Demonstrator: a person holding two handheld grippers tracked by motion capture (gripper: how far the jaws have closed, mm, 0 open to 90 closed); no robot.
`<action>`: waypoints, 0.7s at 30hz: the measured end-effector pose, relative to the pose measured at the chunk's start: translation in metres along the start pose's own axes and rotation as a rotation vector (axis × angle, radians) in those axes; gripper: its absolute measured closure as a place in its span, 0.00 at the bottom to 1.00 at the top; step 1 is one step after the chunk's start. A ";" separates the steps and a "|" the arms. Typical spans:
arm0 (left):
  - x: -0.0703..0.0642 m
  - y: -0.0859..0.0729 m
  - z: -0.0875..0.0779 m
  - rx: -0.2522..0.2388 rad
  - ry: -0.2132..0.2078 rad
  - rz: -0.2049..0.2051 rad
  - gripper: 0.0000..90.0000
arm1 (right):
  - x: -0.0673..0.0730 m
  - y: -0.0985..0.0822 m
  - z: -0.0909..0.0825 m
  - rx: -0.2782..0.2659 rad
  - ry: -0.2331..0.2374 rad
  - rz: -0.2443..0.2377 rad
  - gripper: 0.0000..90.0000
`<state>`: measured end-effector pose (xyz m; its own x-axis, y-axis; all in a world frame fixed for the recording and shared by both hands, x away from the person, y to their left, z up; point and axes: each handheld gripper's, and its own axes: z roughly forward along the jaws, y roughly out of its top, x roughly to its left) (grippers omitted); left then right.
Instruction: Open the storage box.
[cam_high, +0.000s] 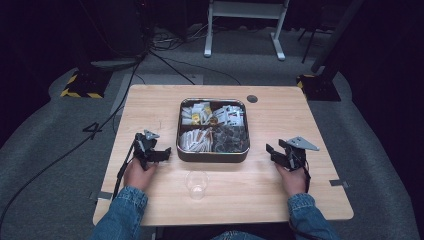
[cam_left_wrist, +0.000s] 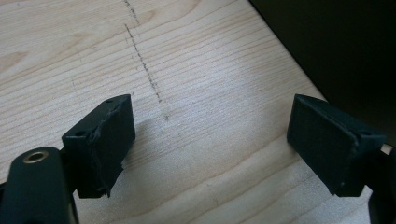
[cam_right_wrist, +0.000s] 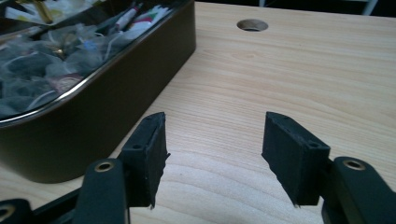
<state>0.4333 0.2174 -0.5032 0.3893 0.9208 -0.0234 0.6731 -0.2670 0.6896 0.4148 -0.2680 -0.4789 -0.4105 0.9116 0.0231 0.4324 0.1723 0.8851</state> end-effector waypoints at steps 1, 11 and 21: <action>0.000 0.000 0.000 0.000 0.000 0.000 0.18 | 0.001 0.001 -0.001 -0.001 0.004 -0.005 0.44; -0.001 0.000 0.000 -0.002 0.000 -0.004 0.17 | 0.023 0.033 -0.006 0.059 0.034 -0.074 0.46; 0.000 0.000 0.000 -0.001 -0.002 -0.002 0.17 | 0.051 0.076 -0.005 0.107 0.168 -0.101 0.48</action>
<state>0.4329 0.2172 -0.5033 0.3893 0.9207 -0.0258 0.6731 -0.2653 0.6903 0.4228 -0.2100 -0.4077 -0.5802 0.8142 0.0215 0.4614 0.3068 0.8325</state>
